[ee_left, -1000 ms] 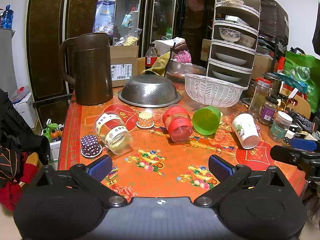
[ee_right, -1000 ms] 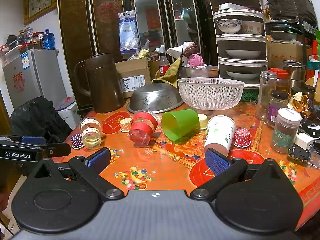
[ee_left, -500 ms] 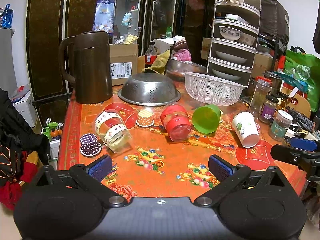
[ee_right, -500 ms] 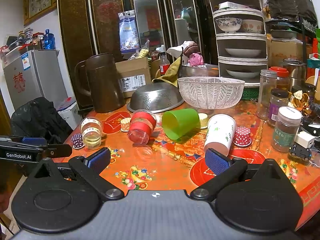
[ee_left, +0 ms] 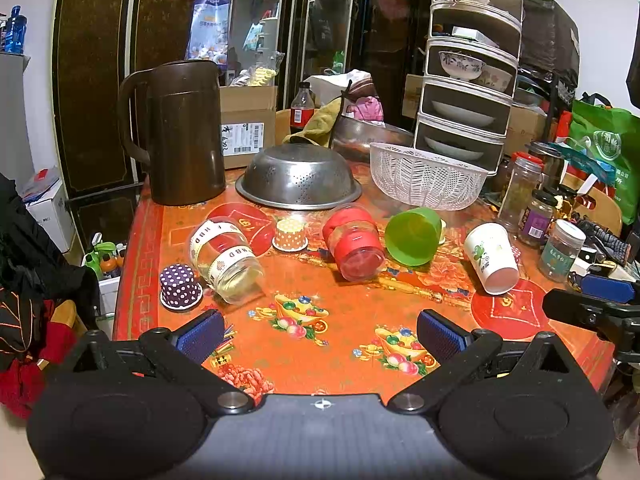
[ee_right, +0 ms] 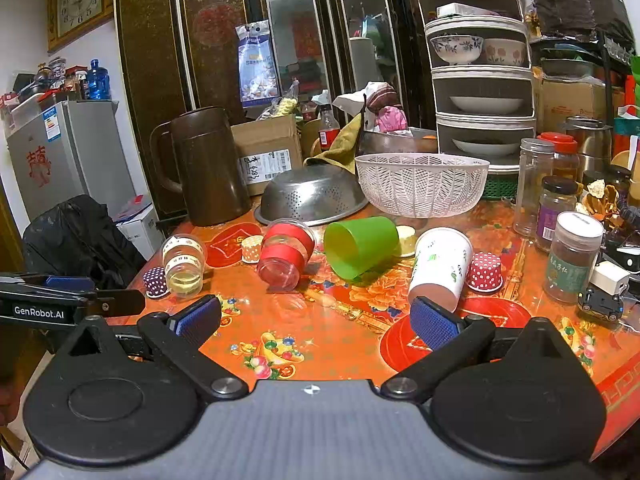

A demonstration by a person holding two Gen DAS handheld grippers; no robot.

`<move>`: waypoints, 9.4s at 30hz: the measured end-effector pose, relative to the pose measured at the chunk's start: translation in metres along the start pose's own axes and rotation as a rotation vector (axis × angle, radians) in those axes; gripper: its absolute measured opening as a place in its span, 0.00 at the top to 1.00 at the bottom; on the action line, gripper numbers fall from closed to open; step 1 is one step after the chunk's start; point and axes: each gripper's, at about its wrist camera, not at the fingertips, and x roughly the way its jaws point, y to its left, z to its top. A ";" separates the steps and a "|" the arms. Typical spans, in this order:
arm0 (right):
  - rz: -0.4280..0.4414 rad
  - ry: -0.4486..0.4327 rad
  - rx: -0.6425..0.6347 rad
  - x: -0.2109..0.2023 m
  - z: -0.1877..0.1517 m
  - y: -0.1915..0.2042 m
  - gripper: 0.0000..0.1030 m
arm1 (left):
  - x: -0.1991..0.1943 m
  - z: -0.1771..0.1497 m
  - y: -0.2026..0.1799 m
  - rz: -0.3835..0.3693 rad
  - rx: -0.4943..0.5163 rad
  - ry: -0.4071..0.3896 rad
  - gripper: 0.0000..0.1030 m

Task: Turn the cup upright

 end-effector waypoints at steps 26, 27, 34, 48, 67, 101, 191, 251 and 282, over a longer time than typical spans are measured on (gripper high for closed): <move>-0.001 0.001 0.002 0.000 -0.001 -0.001 0.01 | 0.002 -0.001 -0.002 -0.004 -0.009 0.015 0.00; -0.001 0.002 0.003 0.000 -0.001 -0.001 0.01 | 0.003 -0.001 -0.003 -0.004 -0.009 0.016 0.00; -0.001 0.000 0.006 -0.001 -0.002 -0.002 0.01 | 0.003 -0.001 -0.004 -0.004 -0.008 0.018 0.00; 0.005 -0.006 0.017 -0.004 -0.004 -0.009 0.01 | 0.010 0.010 -0.006 -0.009 -0.035 0.041 0.00; -0.006 -0.031 0.105 -0.030 -0.020 -0.068 0.01 | 0.208 0.095 -0.046 0.054 -0.136 0.435 0.07; 0.041 0.019 0.213 -0.040 -0.055 -0.091 0.01 | -0.018 0.042 -0.040 0.058 0.078 0.289 0.43; 0.335 0.643 0.356 0.111 -0.013 0.022 0.34 | 0.010 -0.075 -0.014 -0.118 -0.109 0.337 0.07; 0.038 -0.495 -0.280 0.001 -0.111 0.077 0.32 | -0.033 -0.094 0.067 -0.335 -0.396 -0.002 0.07; 0.095 -0.549 -0.230 -0.005 -0.154 0.067 0.01 | -0.041 -0.112 0.066 -0.270 -0.362 -0.028 0.01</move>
